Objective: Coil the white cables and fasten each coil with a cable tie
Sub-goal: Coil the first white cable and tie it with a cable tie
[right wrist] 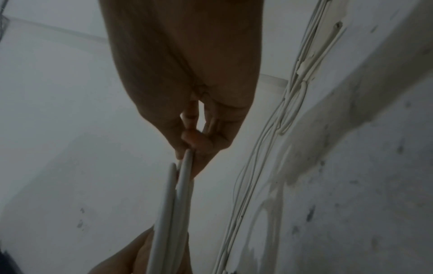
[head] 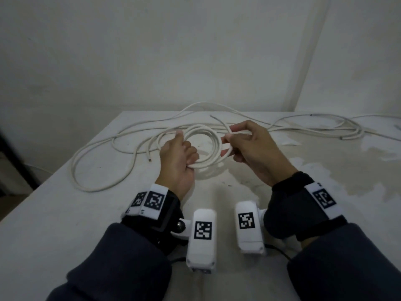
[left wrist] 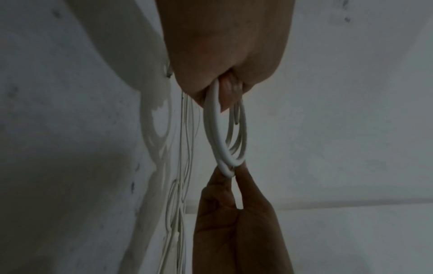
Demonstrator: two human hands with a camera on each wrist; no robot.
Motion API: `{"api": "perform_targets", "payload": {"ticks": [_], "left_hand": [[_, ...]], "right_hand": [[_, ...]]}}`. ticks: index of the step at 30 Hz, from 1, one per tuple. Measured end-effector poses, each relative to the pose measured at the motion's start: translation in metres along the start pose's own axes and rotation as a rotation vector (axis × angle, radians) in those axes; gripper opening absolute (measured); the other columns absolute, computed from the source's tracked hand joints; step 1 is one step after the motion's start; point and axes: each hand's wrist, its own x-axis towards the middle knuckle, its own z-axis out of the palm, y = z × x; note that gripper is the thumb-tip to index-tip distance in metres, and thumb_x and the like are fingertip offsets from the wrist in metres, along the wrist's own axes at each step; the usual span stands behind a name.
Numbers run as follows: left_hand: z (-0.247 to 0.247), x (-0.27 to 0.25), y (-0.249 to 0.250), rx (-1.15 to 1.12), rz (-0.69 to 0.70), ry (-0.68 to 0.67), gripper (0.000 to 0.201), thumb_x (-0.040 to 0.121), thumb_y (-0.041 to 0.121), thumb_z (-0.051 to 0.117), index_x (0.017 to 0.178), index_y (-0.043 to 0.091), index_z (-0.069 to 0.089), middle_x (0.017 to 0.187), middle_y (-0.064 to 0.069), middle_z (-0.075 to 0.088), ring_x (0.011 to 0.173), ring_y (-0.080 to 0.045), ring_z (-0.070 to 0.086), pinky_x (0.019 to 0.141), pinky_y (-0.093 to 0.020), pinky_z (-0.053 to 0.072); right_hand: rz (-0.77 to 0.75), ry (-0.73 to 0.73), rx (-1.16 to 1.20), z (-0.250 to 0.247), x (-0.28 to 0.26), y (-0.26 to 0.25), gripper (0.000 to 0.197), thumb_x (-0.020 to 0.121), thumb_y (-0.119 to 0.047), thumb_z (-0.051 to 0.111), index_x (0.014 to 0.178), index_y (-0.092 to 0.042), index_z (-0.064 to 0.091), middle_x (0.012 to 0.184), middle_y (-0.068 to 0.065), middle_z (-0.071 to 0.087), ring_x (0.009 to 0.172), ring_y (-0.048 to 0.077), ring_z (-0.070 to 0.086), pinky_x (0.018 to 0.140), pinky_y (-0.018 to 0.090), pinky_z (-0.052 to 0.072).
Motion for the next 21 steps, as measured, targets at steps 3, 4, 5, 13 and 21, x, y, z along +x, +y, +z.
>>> {"api": "perform_targets", "payload": {"ticks": [3, 4, 5, 13, 21], "left_hand": [[0.003, -0.002, -0.003, 0.1, -0.015, -0.059, 0.029, 0.102, 0.017, 0.042, 0.074, 0.017, 0.033, 0.038, 0.009, 0.029, 0.029, -0.002, 0.022, 0.027, -0.014, 0.02], [0.003, -0.001, -0.004, 0.118, -0.022, -0.074, 0.03, 0.101, 0.016, 0.043, 0.073, 0.017, 0.032, 0.038, 0.009, 0.029, 0.029, -0.002, 0.022, 0.027, -0.015, 0.02], [0.002, -0.002, -0.003, 0.142, -0.025, -0.089, 0.032, 0.101, 0.016, 0.043, 0.072, 0.018, 0.031, 0.039, 0.009, 0.028, 0.03, -0.003, 0.022, 0.027, -0.015, 0.019], [0.006, -0.011, 0.0, 0.324, 0.075, -0.149, 0.036, 0.1, 0.013, 0.046, 0.068, 0.017, 0.03, 0.041, 0.01, 0.025, 0.033, -0.003, 0.019, 0.029, -0.014, 0.017], [0.002, -0.01, 0.0, 0.405, 0.058, -0.15, 0.031, 0.102, 0.021, 0.043, 0.073, 0.017, 0.032, 0.041, 0.011, 0.028, 0.033, -0.003, 0.021, 0.031, -0.015, 0.019]], "right_hand": [[-0.028, 0.046, -0.021, -0.004, 0.0, 0.001, 0.01, 0.087, -0.005, 0.067, 0.097, -0.007, 0.067, 0.078, 0.011, 0.068, 0.047, 0.01, 0.059, 0.048, 0.02, 0.046], [-0.03, 0.057, -0.028, -0.004, 0.001, 0.001, 0.012, 0.086, -0.006, 0.069, 0.097, -0.007, 0.07, 0.078, 0.011, 0.069, 0.048, 0.01, 0.06, 0.05, 0.019, 0.048], [-0.037, 0.074, -0.038, -0.004, 0.002, 0.002, 0.014, 0.084, -0.007, 0.072, 0.098, -0.007, 0.073, 0.078, 0.011, 0.07, 0.051, 0.01, 0.06, 0.053, 0.018, 0.049], [-0.023, 0.032, 0.026, -0.002, 0.002, 0.004, 0.015, 0.083, -0.005, 0.071, 0.098, -0.008, 0.074, 0.081, 0.007, 0.074, 0.07, 0.009, 0.066, 0.07, 0.019, 0.055], [0.026, -0.15, 0.041, 0.005, -0.003, 0.002, 0.019, 0.083, -0.007, 0.072, 0.097, -0.007, 0.059, 0.086, 0.022, 0.072, 0.076, 0.029, 0.072, 0.073, 0.039, 0.06]]}}
